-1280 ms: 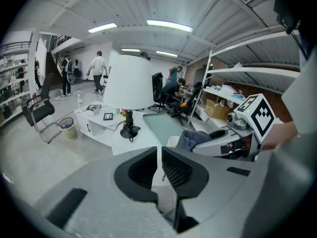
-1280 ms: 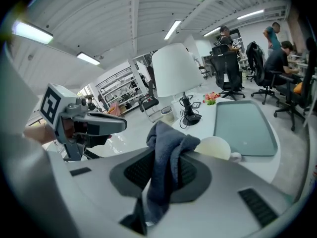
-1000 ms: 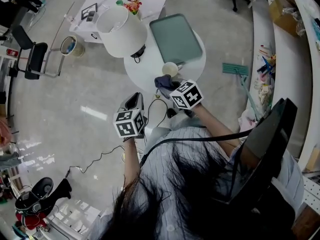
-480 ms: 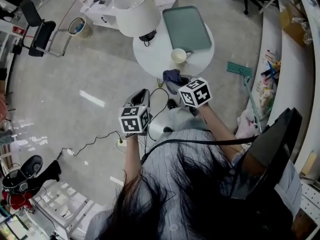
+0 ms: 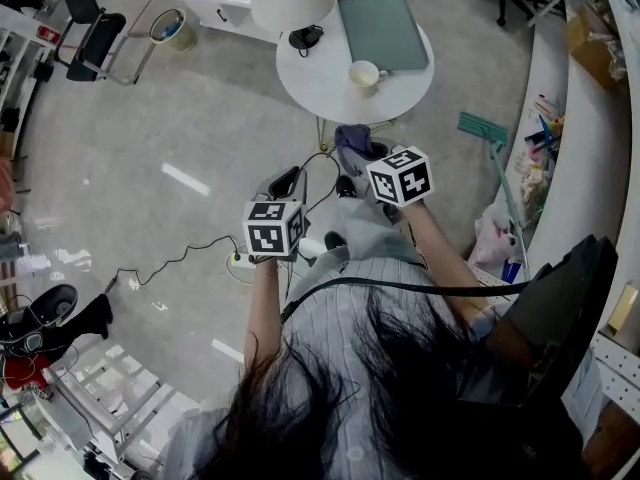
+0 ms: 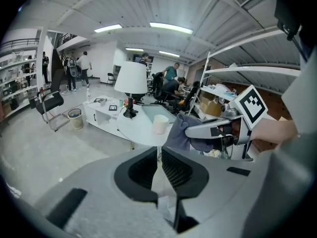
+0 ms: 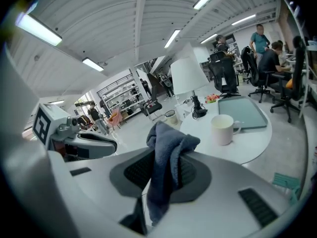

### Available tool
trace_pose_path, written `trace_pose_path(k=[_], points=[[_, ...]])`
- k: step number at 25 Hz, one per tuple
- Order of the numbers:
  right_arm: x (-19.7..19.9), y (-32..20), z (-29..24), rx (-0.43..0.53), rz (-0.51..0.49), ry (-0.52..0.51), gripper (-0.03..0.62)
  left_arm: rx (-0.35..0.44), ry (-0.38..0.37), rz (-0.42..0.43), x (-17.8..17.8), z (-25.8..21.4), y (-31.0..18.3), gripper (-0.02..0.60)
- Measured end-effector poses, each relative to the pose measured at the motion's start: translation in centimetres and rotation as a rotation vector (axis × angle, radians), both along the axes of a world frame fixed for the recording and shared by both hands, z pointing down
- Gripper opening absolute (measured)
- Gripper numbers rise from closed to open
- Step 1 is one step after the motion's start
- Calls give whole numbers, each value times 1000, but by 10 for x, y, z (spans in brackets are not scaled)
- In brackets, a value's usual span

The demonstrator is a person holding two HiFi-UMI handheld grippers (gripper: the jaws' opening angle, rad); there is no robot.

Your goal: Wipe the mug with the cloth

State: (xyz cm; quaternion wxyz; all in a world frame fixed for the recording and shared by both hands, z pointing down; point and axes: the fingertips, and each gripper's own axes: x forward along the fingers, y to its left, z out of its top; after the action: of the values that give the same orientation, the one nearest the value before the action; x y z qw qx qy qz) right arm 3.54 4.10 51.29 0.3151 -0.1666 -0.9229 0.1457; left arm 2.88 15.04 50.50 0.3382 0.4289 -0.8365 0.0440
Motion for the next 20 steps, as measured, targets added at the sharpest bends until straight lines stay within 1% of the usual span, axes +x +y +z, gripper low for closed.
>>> trace_pose_path(k=[4, 11, 20], points=[[23, 10, 0, -1, 7, -6, 86, -3, -1, 16, 21, 2, 7, 41], [60, 16, 2, -6, 26, -3, 86, 14, -20, 51, 48, -3, 2, 41], [83, 17, 2, 6, 43, -10, 86, 33, -24, 78, 68, -2, -2, 41]])
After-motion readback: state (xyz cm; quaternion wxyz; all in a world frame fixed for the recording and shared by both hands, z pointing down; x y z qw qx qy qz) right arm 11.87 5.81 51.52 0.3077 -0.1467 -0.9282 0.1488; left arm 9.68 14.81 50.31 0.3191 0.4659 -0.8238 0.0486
